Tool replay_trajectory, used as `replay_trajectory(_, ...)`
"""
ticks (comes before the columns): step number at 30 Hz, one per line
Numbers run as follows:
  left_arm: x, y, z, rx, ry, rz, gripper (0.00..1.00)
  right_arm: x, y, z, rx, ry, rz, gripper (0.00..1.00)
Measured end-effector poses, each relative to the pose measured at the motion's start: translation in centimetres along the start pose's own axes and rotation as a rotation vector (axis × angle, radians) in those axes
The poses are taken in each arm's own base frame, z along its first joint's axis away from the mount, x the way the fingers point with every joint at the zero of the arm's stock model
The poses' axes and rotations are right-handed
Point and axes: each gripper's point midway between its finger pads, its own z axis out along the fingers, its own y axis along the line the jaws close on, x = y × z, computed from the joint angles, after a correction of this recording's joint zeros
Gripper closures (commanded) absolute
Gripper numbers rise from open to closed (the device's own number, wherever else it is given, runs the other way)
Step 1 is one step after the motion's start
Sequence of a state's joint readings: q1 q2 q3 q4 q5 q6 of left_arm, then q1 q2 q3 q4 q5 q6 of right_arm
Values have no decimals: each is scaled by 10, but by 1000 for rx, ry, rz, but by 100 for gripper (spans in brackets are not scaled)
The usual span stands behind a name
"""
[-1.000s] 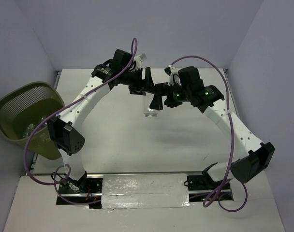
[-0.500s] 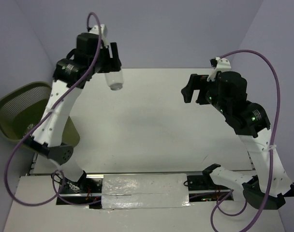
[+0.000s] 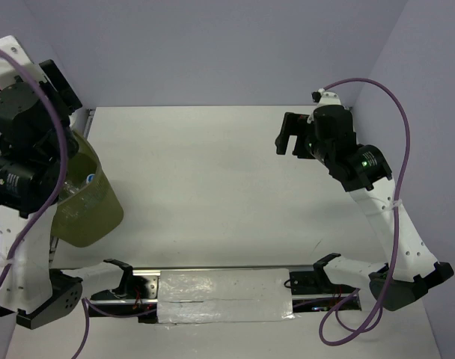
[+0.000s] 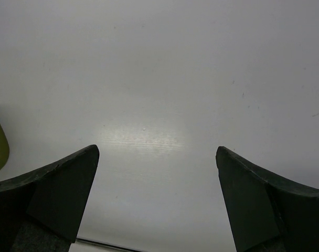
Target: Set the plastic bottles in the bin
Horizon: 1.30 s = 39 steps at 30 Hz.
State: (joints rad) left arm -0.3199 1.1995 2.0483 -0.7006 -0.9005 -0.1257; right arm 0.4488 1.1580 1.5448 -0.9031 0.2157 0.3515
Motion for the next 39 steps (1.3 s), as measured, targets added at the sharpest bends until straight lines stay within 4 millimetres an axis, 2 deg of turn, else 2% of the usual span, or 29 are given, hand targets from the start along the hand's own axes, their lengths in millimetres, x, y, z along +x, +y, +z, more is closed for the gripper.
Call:
replay_trajectory(2, 16, 12, 8, -81, 28, 59, 100, 0, 1, 0, -7, -1, 1, 0)
replay_trajectory(5, 51, 23, 20, -168, 95, 144, 100, 0, 3, 0, -16, 2, 4, 0)
replay_trajectory(8, 100, 27, 31, -220, 206, 227, 100, 2, 4, 3, -22, 4, 5, 0)
replay_trajectory(10, 128, 37, 36, -269, 270, 249, 96, 6, 4, 5, -22, 15, 6, 0)
replay_trajectory(12, 150, 49, 37, -314, 314, 251, 95, 10, 4, 7, -23, 25, 5, 0)
replay_trajectory(14, 164, 60, 36, -353, 341, 235, 89, 12, 4, 8, -24, 32, 3, 0)
replay_trajectory(15, 169, 65, 34, -368, 353, 227, 56, 14, 4, 9, -24, 36, 3, 0)
replay_trajectory(16, 172, 69, 33, -377, 362, 222, 30, 14, 4, 9, -25, 38, 3, 0)
replay_trajectory(17, 174, 72, 31, -384, 363, 201, 12, 14, 4, 9, -25, 37, 2, 0)
replay_trajectory(18, 174, 74, 29, -384, 362, 190, 1, 14, 4, 9, -27, 37, 3, 0)
replay_trajectory(24, 153, 67, 24, -324, 315, 68, 1, 14, 6, 10, -32, 39, 3, 0)
replay_trajectory(28, 132, 48, 25, -219, 285, -11, 1, 12, -1, 12, 7, 29, 23, 0)
replay_trajectory(32, 100, 10, 25, -8, 247, -116, 1, 14, -27, 18, 102, 20, 87, 0)
replay_trajectory(35, 78, -27, 24, 181, 234, -176, 1, 24, -55, 22, 180, 26, 151, 0)
replay_trajectory(39, 76, -78, 22, 415, 280, -225, 1, 29, -77, 16, 240, 8, 213, 0)
